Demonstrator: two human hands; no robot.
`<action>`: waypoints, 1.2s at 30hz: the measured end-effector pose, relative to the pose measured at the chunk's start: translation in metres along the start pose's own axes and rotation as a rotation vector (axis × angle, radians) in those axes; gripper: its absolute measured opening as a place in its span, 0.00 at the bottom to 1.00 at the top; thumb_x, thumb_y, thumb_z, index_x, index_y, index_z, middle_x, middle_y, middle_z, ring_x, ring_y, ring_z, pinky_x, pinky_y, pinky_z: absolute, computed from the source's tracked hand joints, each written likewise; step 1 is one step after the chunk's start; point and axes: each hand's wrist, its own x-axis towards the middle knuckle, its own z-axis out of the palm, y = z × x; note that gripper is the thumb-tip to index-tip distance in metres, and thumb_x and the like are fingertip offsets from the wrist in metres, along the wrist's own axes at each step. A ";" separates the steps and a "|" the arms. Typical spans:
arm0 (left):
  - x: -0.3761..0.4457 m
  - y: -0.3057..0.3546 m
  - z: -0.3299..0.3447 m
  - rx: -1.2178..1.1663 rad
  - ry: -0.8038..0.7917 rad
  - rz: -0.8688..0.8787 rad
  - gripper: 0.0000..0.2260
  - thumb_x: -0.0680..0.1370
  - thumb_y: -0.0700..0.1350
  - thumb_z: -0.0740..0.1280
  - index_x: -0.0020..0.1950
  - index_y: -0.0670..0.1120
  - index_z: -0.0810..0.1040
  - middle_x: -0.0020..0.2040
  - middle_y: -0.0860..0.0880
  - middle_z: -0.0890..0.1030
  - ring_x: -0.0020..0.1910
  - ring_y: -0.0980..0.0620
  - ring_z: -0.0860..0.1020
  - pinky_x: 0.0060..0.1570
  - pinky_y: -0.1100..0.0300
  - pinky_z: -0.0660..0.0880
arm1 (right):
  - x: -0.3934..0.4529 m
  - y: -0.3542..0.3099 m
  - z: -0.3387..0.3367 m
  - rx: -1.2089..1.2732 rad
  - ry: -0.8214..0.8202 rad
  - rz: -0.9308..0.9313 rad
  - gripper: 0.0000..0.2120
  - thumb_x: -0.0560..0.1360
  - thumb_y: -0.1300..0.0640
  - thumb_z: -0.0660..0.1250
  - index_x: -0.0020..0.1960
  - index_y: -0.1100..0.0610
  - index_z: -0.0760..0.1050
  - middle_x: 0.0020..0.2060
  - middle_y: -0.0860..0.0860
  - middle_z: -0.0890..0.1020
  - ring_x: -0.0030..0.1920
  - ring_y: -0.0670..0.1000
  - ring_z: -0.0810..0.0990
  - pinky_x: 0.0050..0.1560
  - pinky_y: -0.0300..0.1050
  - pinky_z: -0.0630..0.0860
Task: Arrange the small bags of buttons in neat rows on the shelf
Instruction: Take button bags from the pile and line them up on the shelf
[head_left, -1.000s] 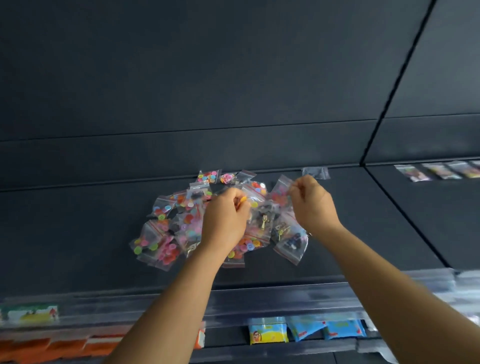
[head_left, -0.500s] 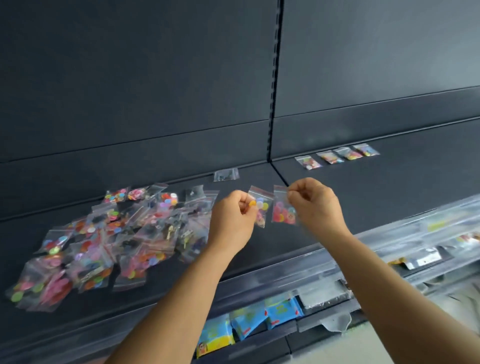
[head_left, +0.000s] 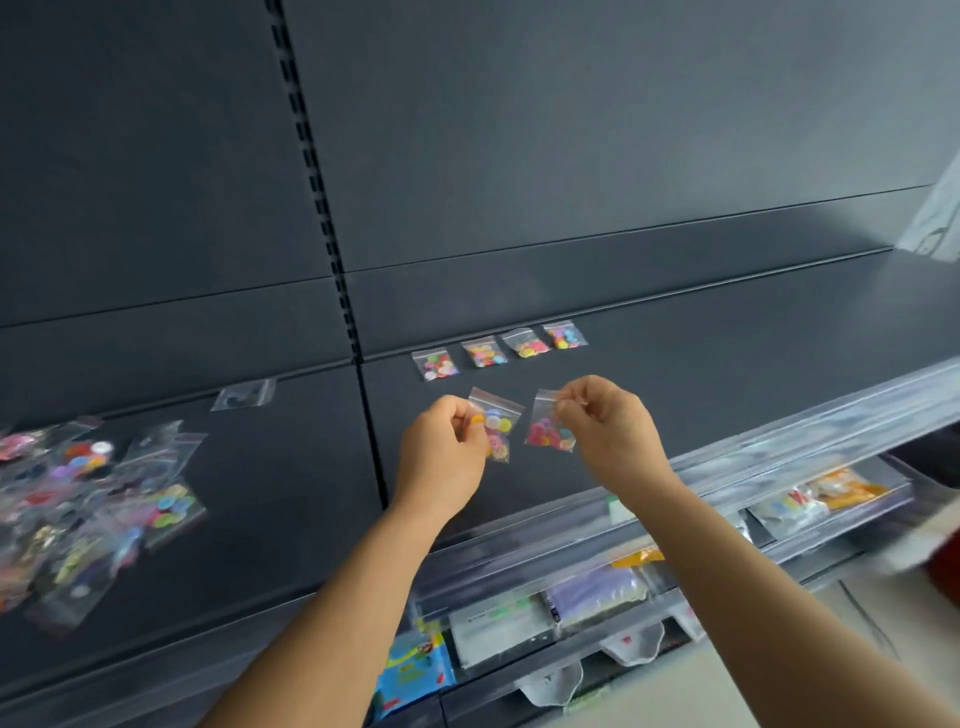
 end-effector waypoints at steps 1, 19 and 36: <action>0.003 0.004 0.009 0.008 -0.001 -0.003 0.04 0.78 0.40 0.64 0.47 0.47 0.77 0.41 0.53 0.80 0.39 0.54 0.78 0.34 0.66 0.72 | 0.005 0.005 -0.007 0.004 0.008 -0.001 0.05 0.77 0.58 0.62 0.43 0.53 0.76 0.34 0.46 0.79 0.33 0.46 0.75 0.32 0.39 0.71; 0.088 -0.011 0.048 0.106 0.070 -0.159 0.04 0.78 0.42 0.64 0.50 0.49 0.71 0.42 0.53 0.81 0.39 0.54 0.78 0.32 0.63 0.70 | 0.112 0.031 0.009 -0.025 -0.144 0.029 0.07 0.74 0.62 0.61 0.50 0.54 0.72 0.35 0.48 0.79 0.32 0.47 0.75 0.28 0.33 0.68; 0.078 -0.030 0.038 0.566 0.108 0.009 0.12 0.79 0.45 0.63 0.62 0.49 0.76 0.60 0.52 0.72 0.61 0.51 0.66 0.59 0.61 0.65 | 0.125 0.032 0.056 -0.395 -0.310 -0.307 0.13 0.76 0.57 0.64 0.60 0.54 0.71 0.58 0.50 0.71 0.60 0.53 0.68 0.52 0.40 0.65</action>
